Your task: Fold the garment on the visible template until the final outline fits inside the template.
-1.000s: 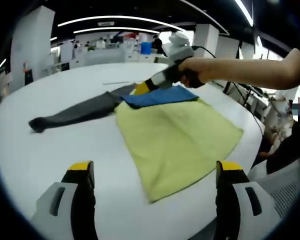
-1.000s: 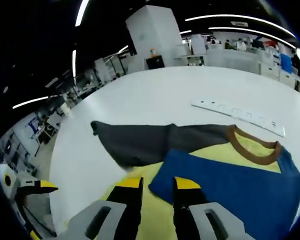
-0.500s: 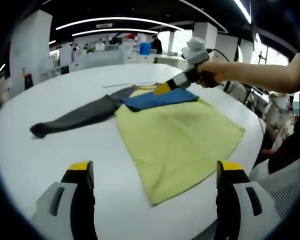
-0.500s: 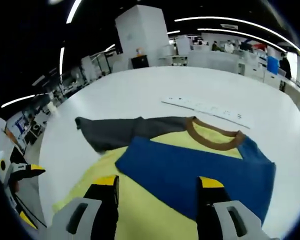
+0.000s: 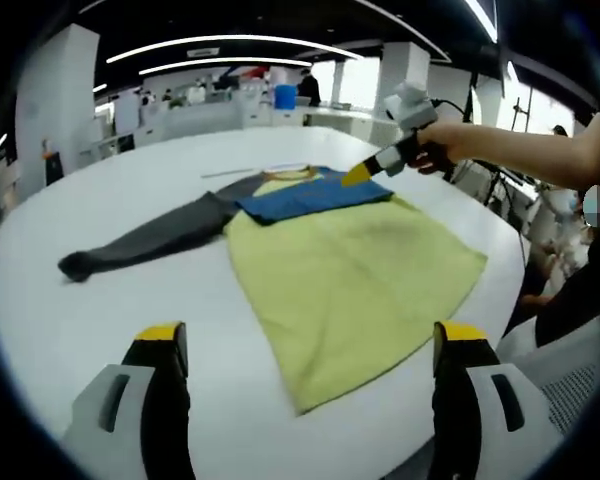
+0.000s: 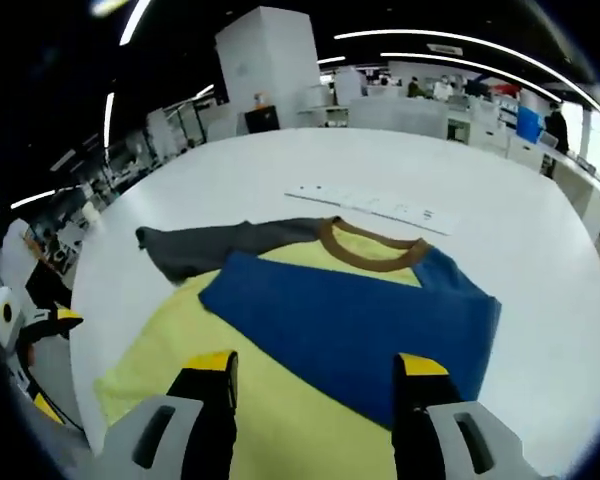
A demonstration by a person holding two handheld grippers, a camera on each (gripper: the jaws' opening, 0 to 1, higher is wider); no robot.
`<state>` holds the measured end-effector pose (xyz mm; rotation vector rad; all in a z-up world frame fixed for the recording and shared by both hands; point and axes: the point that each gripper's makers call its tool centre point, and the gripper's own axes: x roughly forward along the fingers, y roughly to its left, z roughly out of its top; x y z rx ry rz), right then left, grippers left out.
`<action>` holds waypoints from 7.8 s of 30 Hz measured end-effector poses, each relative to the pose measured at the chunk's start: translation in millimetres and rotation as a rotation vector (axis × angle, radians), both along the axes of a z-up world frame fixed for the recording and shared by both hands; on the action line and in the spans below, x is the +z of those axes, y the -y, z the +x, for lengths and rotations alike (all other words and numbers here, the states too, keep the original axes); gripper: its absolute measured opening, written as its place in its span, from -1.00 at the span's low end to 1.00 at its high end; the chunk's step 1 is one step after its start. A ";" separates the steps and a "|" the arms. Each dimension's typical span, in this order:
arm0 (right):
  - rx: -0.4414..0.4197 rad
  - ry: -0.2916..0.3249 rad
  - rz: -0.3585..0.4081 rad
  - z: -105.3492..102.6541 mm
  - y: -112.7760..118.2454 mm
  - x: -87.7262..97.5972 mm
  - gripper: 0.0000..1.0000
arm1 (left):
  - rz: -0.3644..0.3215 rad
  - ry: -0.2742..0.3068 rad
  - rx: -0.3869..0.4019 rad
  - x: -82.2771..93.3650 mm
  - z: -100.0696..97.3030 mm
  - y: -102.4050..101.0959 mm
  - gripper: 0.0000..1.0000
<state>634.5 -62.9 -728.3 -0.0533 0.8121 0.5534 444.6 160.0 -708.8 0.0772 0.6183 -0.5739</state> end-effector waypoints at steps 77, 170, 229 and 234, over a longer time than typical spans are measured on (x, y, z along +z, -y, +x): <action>-0.107 -0.056 -0.188 -29.8 152.7 -43.6 -1.00 | -0.092 0.106 -0.005 31.4 2.8 8.9 0.98; 0.225 0.180 0.158 -152.3 67.9 68.2 0.93 | -0.008 0.184 0.774 6.4 149.0 -190.8 -0.24; 0.102 0.109 0.053 -160.5 104.1 37.3 0.62 | -0.075 0.023 0.959 -49.6 181.8 -197.7 -1.00; 0.086 0.127 0.076 -159.3 104.4 43.5 0.63 | 0.012 0.039 0.864 -41.1 180.4 -191.8 -1.00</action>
